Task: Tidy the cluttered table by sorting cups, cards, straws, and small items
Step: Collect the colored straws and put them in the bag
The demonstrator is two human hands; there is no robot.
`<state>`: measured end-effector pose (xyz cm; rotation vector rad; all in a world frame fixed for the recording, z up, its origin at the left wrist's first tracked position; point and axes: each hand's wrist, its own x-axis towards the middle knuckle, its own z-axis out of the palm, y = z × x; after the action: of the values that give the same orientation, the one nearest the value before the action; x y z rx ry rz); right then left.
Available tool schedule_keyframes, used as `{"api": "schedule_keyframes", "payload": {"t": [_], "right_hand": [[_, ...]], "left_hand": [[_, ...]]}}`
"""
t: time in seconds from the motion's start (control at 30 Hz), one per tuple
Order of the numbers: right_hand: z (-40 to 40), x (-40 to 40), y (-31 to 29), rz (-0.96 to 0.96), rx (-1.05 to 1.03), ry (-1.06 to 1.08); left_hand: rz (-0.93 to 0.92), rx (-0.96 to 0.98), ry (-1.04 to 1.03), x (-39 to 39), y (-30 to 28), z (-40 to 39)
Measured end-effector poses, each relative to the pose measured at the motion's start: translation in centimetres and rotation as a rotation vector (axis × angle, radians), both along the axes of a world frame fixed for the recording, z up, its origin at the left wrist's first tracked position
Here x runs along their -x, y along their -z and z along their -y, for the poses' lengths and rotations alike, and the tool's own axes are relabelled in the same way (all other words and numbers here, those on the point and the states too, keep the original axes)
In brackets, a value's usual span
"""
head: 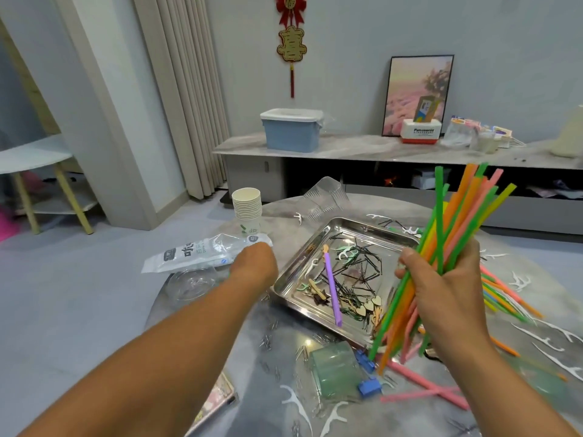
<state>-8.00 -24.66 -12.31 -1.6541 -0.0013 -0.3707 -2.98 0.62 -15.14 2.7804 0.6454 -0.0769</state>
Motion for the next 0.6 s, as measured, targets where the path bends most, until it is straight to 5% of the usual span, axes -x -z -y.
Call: {"api": "schedule_keyframes", "payload": {"t": [0.17, 0.33, 0.6], "right_hand": [[0.6, -1.9, 0.9, -0.034, -0.014, -0.013], [0.7, -2.9, 1.5, -0.059, -0.001, -0.035], [0.2, -3.1, 2.1, -0.084, 0.029, -0.095]], "left_hand": [[-0.183, -0.118, 0.008, -2.8, 3.2, -3.0], [-0.165, -0.107, -0.024, -3.9, 5.3, -3.7], [-0.204, 0.217, -0.132, -4.0, 4.1, -3.6]]}}
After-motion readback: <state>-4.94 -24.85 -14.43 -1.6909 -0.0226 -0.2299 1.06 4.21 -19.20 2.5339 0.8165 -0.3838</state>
